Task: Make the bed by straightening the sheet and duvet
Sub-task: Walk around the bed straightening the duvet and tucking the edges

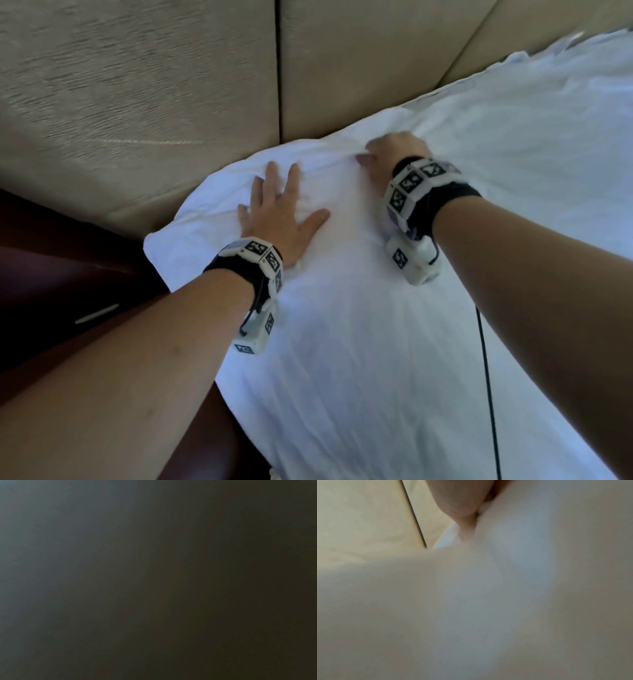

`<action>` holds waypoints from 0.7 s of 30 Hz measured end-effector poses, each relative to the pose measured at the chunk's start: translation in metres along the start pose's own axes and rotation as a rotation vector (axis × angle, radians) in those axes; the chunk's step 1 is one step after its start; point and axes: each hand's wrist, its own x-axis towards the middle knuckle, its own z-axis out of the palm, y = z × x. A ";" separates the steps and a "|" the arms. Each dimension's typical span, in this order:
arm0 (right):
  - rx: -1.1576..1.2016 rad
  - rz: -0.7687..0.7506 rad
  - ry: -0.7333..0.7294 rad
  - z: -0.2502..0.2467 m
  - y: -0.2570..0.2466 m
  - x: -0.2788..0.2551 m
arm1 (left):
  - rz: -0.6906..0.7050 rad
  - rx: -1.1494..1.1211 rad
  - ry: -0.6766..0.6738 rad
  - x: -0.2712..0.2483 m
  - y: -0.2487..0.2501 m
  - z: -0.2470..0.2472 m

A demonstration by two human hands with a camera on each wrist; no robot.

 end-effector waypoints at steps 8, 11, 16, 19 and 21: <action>0.065 -0.002 -0.088 0.020 0.026 -0.019 | -0.082 0.019 -0.023 0.021 0.010 -0.003; 0.023 0.021 -0.125 0.035 0.033 -0.018 | -0.108 0.044 -0.066 0.029 -0.001 0.008; 0.099 0.006 -0.198 0.050 0.035 -0.004 | -0.143 0.047 -0.154 0.037 -0.006 0.006; 0.118 0.002 -0.144 0.048 0.036 -0.010 | -0.116 0.016 0.001 0.030 -0.006 -0.010; 0.078 -0.037 -0.068 0.041 0.026 -0.013 | -0.143 0.023 0.214 0.018 -0.013 -0.012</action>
